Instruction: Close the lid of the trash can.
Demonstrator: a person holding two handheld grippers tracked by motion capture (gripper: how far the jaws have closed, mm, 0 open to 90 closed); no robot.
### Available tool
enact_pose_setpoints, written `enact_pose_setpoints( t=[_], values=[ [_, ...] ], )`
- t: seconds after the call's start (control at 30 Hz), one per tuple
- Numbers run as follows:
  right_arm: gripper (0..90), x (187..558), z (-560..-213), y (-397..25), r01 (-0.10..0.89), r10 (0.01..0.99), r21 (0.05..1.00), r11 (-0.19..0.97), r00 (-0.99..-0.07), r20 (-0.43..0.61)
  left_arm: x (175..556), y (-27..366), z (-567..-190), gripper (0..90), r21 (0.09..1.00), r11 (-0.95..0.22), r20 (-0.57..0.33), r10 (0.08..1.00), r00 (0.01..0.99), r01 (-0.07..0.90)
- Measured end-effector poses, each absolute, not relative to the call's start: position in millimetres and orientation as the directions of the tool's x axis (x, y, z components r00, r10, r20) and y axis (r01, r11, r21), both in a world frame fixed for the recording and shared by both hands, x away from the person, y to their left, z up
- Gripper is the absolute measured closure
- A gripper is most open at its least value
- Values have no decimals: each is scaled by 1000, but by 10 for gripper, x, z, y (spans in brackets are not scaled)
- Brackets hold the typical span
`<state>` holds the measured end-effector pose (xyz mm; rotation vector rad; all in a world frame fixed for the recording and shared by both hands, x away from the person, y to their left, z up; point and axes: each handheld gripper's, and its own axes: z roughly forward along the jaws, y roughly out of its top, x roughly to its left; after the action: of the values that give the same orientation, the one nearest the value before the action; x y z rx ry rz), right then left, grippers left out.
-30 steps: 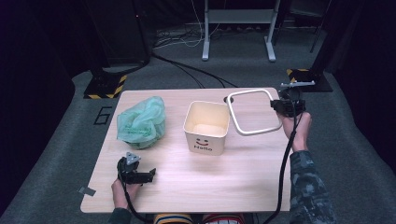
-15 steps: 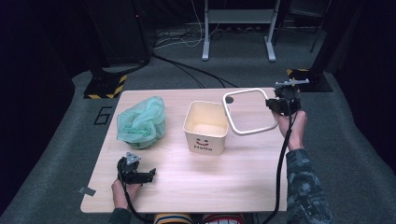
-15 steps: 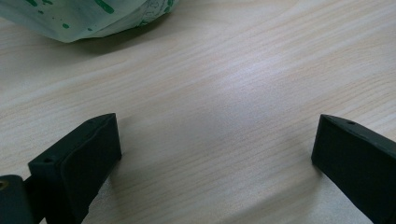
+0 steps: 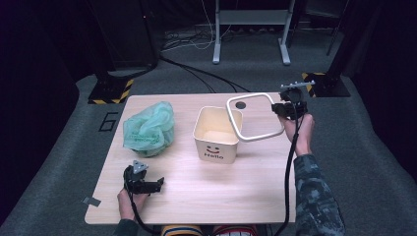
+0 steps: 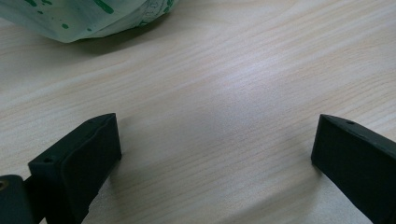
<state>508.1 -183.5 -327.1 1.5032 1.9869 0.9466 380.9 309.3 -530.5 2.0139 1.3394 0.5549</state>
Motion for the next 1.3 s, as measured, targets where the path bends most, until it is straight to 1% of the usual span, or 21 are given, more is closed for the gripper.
enact_pose_setpoints(
  t=[0.77,1.3],
  values=[
    [818,5173,-3281,-1527,644,945,741,190,-324,38,3808,3092,-5305,12,714,-268,-6,921,389,647],
    [818,5253,-3345,-1327,670,943,717,194,-329,52,3807,3093,-5304,14,714,-272,-4,920,392,646]
  ],
)
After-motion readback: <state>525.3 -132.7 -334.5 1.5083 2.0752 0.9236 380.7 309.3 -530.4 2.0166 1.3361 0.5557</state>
